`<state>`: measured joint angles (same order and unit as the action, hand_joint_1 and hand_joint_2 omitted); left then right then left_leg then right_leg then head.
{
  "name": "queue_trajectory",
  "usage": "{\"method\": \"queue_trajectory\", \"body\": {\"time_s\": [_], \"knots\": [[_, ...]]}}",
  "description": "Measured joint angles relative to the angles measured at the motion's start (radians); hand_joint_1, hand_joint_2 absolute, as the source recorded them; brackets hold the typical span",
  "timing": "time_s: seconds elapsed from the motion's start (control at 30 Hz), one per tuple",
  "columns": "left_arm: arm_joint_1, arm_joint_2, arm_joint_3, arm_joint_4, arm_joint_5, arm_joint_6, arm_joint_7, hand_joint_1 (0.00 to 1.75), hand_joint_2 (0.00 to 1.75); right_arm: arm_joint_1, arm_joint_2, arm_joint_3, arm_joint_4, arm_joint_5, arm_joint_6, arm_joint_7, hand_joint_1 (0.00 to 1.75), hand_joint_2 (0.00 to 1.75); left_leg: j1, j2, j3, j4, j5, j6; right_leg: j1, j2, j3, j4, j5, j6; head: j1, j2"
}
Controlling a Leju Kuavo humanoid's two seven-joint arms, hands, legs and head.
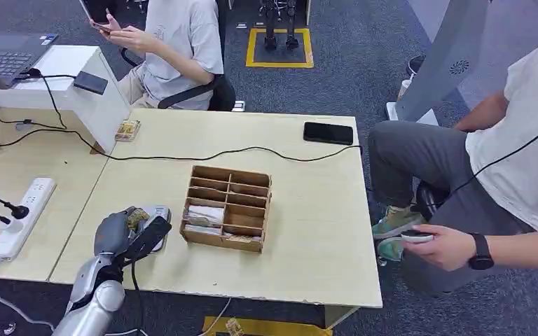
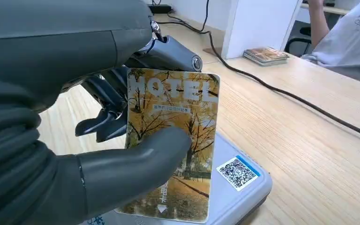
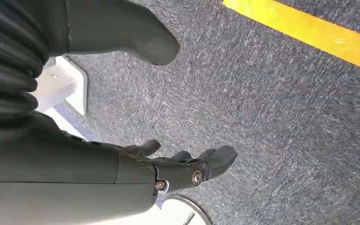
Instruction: Pass the card to the sensor for recognition and then transmit it.
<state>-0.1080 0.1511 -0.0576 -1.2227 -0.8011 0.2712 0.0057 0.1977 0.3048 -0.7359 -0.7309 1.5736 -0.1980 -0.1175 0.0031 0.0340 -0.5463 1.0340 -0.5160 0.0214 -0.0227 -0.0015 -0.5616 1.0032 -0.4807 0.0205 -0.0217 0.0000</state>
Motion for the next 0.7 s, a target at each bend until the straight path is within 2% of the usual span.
{"method": "queue_trajectory", "body": {"time_s": [0.17,0.3,0.4,0.53,0.63,0.7], "knots": [[0.002,-0.001,0.002,0.003,0.024,-0.001,-0.012,1.75,1.75,0.0,0.0,0.002,-0.004,0.0,0.004,-0.004,0.0,1.75,0.0,0.0,0.0,0.0,0.0,0.0,0.0,0.0,0.0,0.0,0.0,0.0,0.0,0.0],[0.006,-0.012,0.018,0.002,0.164,-0.052,-0.066,1.75,1.75,0.001,0.0,0.003,-0.005,0.0,0.003,-0.011,0.0,1.75,0.0,0.0,0.0,0.0,0.0,0.0,0.0,0.0,0.0,0.0,0.0,0.0,0.0,0.0],[0.011,-0.025,0.034,-0.013,0.31,-0.086,-0.108,1.75,1.75,0.001,0.0,0.003,-0.004,0.0,-0.007,-0.015,0.0,1.75,0.0,0.0,0.0,0.0,0.0,0.0,0.0,0.0,0.0,0.0,0.0,0.0,0.0,0.0],[0.014,-0.04,0.047,-0.041,0.468,-0.112,-0.131,1.75,1.75,0.001,0.0,0.003,-0.002,0.0,-0.02,-0.016,0.0,1.75,0.0,0.0,0.0,0.0,0.0,0.0,0.0,0.0,0.0,0.0,0.0,0.0,0.0,0.0],[0.013,-0.058,0.067,-0.081,0.734,-0.153,-0.192,1.75,1.75,-0.001,-0.003,0.002,0.014,0.0,-0.047,-0.018,0.0,1.75,0.0,0.0,0.0,0.0,0.0,0.0,0.0,0.0,0.0,0.0,0.0,0.0,0.0,0.0],[0.012,-0.067,0.078,-0.122,0.893,-0.179,-0.208,1.75,1.75,-0.007,-0.006,0.002,0.042,0.0,-0.071,-0.018,0.0,1.75,0.0,0.0,0.0,0.0,0.0,0.0,0.0,0.0,0.0,0.0,0.0,0.0,0.0,0.0]]}}
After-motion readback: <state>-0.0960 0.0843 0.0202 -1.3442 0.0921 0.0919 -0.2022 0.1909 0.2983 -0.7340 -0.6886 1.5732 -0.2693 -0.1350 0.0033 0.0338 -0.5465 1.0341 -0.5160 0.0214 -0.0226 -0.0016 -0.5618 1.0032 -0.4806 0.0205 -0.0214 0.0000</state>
